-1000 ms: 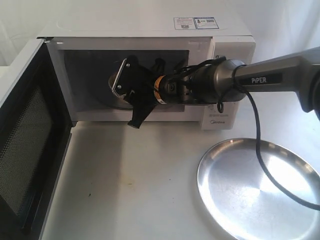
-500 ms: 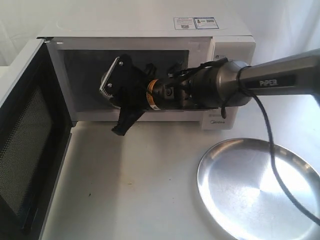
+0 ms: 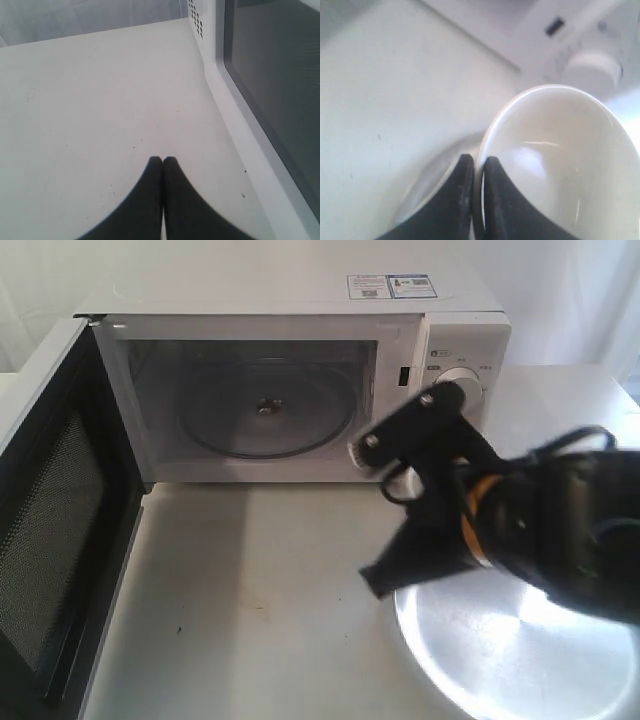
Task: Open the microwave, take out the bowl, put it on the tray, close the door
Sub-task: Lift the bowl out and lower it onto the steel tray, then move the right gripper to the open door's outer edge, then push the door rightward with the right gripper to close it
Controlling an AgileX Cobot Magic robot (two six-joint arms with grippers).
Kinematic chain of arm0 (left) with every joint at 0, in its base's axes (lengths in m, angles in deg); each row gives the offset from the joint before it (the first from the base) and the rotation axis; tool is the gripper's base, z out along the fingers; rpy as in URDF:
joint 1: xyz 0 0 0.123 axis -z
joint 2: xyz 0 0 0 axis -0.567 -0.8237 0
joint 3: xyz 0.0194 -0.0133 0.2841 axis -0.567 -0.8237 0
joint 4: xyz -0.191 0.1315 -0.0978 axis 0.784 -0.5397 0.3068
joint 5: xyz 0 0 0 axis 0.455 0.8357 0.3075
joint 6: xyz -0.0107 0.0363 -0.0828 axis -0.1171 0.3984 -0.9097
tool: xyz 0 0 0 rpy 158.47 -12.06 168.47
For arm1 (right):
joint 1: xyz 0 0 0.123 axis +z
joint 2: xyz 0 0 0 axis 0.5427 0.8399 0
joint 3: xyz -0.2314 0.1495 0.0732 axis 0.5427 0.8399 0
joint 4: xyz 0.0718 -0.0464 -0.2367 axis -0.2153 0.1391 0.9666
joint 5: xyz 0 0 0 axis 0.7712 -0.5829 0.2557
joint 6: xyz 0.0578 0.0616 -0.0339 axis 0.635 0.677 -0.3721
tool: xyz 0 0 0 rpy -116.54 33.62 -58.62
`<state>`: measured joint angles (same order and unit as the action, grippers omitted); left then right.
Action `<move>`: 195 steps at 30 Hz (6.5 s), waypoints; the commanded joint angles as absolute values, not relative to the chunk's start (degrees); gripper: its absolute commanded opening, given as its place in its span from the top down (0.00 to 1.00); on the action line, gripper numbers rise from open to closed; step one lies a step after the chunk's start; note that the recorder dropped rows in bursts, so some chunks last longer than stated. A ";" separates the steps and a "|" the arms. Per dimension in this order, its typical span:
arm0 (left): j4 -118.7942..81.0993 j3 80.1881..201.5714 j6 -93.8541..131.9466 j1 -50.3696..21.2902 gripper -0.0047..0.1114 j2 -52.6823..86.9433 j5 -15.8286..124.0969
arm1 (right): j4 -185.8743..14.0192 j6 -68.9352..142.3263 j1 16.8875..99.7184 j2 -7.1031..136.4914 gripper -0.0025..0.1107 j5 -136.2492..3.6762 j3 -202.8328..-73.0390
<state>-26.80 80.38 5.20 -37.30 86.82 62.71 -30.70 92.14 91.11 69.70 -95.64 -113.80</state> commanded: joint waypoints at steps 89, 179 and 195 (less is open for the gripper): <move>-26.58 80.19 4.87 -37.25 0.96 86.94 62.65 | 13.00 120.04 99.26 108.32 0.98 -34.30 -170.91; -26.58 80.19 4.87 -37.25 0.96 86.94 62.65 | 14.02 118.35 83.42 91.89 0.98 -98.82 -137.33; -26.58 80.19 4.87 -37.25 0.96 86.94 62.65 | 12.47 117.05 80.39 90.39 0.98 -90.83 -140.53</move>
<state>-26.80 80.38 5.20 -37.30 86.82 62.73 11.50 116.99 81.78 93.12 -88.32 -138.47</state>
